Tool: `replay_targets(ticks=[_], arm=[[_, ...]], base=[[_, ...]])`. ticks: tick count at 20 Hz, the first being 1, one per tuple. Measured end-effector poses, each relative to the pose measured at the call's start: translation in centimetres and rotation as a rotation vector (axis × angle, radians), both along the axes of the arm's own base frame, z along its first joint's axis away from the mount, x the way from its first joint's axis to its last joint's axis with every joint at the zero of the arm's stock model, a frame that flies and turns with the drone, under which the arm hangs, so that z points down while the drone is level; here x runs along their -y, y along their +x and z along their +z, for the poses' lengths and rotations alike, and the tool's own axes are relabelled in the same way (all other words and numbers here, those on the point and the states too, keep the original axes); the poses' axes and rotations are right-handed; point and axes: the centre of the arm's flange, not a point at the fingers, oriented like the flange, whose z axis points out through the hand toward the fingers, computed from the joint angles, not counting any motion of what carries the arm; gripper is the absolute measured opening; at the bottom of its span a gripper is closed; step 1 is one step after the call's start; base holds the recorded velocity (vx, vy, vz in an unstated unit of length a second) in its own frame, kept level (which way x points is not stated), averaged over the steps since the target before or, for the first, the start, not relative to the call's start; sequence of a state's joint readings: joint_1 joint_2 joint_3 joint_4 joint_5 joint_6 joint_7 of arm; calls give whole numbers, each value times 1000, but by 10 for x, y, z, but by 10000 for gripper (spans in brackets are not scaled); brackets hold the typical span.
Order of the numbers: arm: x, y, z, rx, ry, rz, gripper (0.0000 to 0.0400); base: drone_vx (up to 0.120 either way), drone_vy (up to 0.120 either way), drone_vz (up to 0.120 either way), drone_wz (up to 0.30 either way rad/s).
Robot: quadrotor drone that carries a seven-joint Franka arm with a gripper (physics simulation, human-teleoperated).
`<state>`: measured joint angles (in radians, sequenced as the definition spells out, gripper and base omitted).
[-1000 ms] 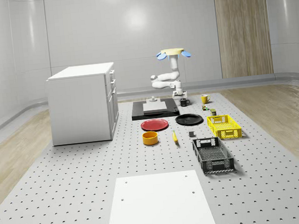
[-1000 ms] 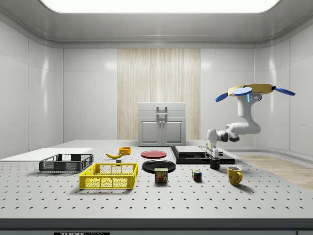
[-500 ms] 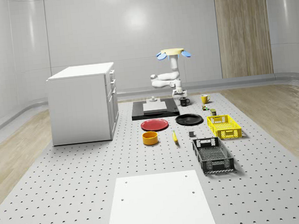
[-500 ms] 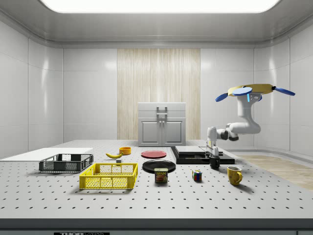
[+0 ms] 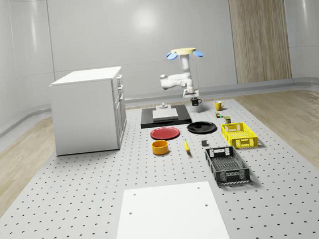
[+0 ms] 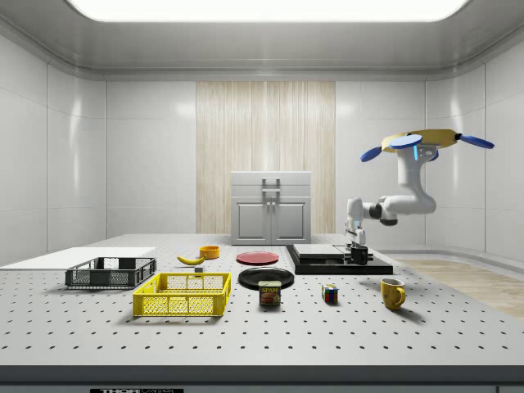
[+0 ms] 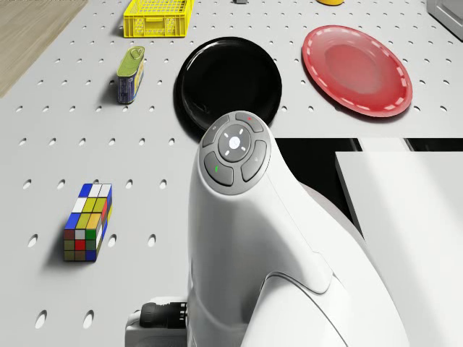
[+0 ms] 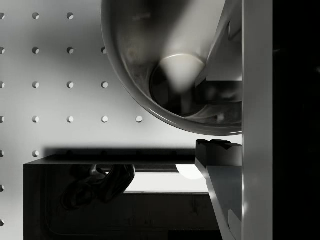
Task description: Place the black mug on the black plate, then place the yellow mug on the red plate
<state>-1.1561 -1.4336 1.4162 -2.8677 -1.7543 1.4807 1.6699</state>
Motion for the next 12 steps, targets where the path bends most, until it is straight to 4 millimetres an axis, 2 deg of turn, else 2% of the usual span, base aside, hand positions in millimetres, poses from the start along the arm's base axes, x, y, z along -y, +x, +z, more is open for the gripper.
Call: replay_targets(ticks=[2,8,12], arm=[[0,0,-1,0,0,0,100],[0,0,-3,0,0,0,100],[0,0,-3,0,0,0,100]], base=[[80,0,120,0],[120,0,0,0],[120,-90,0,0]])
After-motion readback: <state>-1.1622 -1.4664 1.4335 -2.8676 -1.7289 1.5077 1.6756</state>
